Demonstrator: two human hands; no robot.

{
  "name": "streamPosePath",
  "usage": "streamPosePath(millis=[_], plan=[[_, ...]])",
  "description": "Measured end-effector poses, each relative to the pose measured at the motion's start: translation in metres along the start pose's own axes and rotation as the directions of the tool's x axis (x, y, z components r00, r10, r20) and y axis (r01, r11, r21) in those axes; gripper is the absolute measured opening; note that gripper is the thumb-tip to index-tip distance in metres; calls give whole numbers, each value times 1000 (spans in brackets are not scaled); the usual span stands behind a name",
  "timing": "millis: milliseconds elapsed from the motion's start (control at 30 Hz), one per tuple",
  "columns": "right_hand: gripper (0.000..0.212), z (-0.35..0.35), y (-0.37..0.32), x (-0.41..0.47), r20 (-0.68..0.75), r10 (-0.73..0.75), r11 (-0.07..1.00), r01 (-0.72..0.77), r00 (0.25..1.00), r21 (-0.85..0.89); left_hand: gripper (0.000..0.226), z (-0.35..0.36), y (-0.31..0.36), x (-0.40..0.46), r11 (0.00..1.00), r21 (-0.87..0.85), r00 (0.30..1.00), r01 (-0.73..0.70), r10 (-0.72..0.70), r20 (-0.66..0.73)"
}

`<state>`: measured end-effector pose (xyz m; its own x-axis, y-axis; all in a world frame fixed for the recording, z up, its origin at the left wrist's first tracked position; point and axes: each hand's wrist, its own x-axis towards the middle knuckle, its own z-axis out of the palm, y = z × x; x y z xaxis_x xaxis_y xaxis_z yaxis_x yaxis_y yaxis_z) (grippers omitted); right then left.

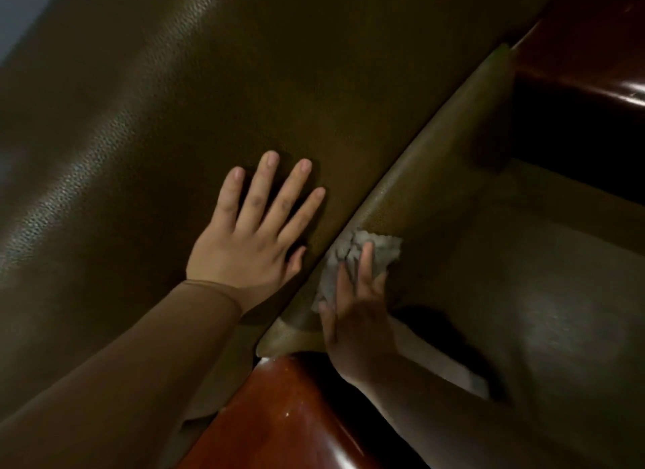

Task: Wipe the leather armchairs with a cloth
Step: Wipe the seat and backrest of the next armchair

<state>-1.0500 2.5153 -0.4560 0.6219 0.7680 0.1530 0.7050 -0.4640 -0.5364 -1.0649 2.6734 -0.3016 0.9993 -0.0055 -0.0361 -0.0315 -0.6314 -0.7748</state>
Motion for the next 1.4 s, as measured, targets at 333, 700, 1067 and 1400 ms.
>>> streamPosePath(millis=[333,700,1067,1400], plan=[[66,-19,69,79,-189,433,863,-345,881,368,77,-17,24,11,976,-163,989,146,-141,38],[65,-104,251,199,-185,445,791,-287,876,541,85,11,93,156,965,-260,999,-47,45,-13],[71,-89,260,195,-192,388,809,-233,901,540,91,26,104,166,988,-146,999,-50,47,-25],[86,-14,226,97,3,594,546,-406,805,733,90,30,109,163,990,-134,999,-37,32,-44]])
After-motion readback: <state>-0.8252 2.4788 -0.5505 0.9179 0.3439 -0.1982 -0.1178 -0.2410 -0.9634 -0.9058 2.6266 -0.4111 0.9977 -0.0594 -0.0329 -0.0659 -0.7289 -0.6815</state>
